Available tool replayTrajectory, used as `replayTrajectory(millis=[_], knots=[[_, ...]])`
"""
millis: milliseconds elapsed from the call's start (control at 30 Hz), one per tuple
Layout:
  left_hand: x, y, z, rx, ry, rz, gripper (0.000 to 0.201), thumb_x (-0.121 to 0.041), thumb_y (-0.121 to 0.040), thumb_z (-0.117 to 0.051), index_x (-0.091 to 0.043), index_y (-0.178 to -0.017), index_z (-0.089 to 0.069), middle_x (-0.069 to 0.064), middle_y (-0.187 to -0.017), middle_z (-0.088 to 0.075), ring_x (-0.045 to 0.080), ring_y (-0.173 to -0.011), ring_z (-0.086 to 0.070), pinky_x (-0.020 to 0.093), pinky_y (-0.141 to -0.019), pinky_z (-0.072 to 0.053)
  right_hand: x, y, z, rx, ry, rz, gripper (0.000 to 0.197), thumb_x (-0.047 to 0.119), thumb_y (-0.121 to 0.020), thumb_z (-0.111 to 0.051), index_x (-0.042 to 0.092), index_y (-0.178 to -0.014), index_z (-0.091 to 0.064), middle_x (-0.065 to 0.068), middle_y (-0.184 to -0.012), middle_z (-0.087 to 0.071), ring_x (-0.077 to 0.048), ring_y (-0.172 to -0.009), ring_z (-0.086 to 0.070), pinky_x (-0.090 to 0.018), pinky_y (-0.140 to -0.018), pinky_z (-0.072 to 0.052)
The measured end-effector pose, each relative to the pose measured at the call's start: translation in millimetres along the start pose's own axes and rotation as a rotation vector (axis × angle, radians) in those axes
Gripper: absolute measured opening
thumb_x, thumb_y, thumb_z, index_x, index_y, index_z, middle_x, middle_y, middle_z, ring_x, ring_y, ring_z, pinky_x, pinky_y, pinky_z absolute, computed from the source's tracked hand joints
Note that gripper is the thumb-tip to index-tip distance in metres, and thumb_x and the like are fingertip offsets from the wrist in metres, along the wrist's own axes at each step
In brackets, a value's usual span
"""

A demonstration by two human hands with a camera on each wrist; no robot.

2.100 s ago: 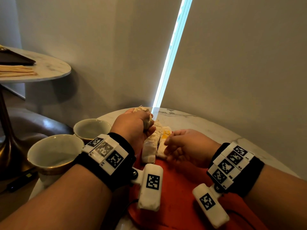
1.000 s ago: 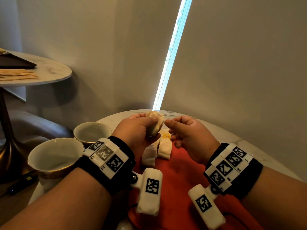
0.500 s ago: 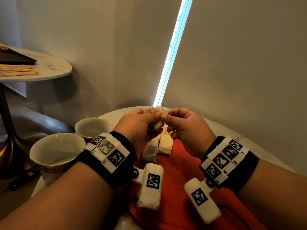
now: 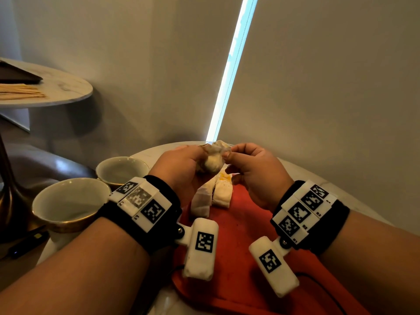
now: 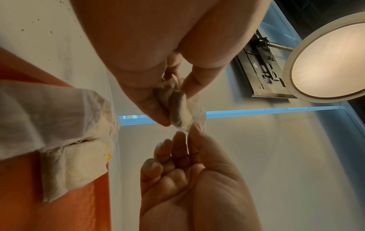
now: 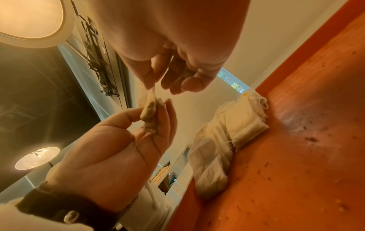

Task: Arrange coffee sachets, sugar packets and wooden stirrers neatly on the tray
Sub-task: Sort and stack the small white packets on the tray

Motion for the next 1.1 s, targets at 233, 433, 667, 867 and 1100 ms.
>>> replayTrajectory(millis=[233,433,667,867,1100], knots=[[-0.3,-0.3,1.8,-0.035,-0.011,-0.002,0.028,0.0,-0.098,-0.053,0.004,-0.124,-0.061,0.026,-0.117,-0.068,0.027,-0.086,-0.071,0.028,-0.059,-0.059,-0.5,3.4,1.3,0.002,-0.047,-0.016,0.011,0.002,-0.091,-0.065,0.011,-0.086,-0.063,-0.007,-0.076,-0.069,-0.019,-0.069,-0.065,-0.031,-0.055,-0.047],[2.9,-4.6,5.4,-0.042,-0.055,-0.031,0.026,-0.002,-0.096,-0.058,0.003,-0.12,-0.063,0.02,-0.1,-0.071,0.023,-0.08,-0.072,0.029,-0.061,-0.058,-0.3,5.7,0.0,0.011,-0.066,-0.008,0.014,-0.002,-0.091,-0.063,0.011,-0.087,-0.062,-0.009,-0.076,-0.07,-0.019,-0.065,-0.065,-0.03,-0.054,-0.047],[0.8,-5.4,6.1,-0.112,-0.051,-0.069,0.012,-0.003,-0.097,-0.057,-0.009,-0.102,-0.065,0.008,-0.082,-0.068,0.015,-0.065,-0.064,0.023,-0.049,-0.05,-1.6,2.6,7.7,-0.081,-0.076,-0.043,0.012,-0.001,-0.091,-0.063,0.009,-0.091,-0.067,-0.01,-0.079,-0.07,-0.017,-0.063,-0.061,-0.03,-0.054,-0.046],[-3.9,-5.7,8.1,-0.163,-0.003,-0.097,0.009,-0.01,-0.097,-0.062,-0.015,-0.104,-0.064,0.008,-0.09,-0.068,0.016,-0.07,-0.062,0.026,-0.053,-0.05,-9.1,1.8,24.8,-0.127,0.024,-0.213,0.013,-0.003,-0.091,-0.06,0.01,-0.091,-0.059,-0.009,-0.07,-0.065,-0.016,-0.051,-0.055,-0.027,-0.048,-0.035],[-4.5,-4.9,6.7,-0.158,0.051,-0.078,0.01,-0.012,-0.097,-0.063,-0.013,-0.107,-0.065,0.01,-0.091,-0.066,0.021,-0.074,-0.061,0.026,-0.05,-0.051,-14.1,13.4,19.2,0.102,0.189,-0.449,0.015,-0.007,-0.089,-0.06,0.007,-0.094,-0.06,-0.01,-0.066,-0.062,-0.018,-0.05,-0.055,-0.026,-0.045,-0.039]])
Point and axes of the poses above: each hand's wrist, its own y-axis away from the middle knuckle, its own z-axis out of the back of the hand, x = y × z, the point moved 1 cm from there along -y, towards the middle knuckle
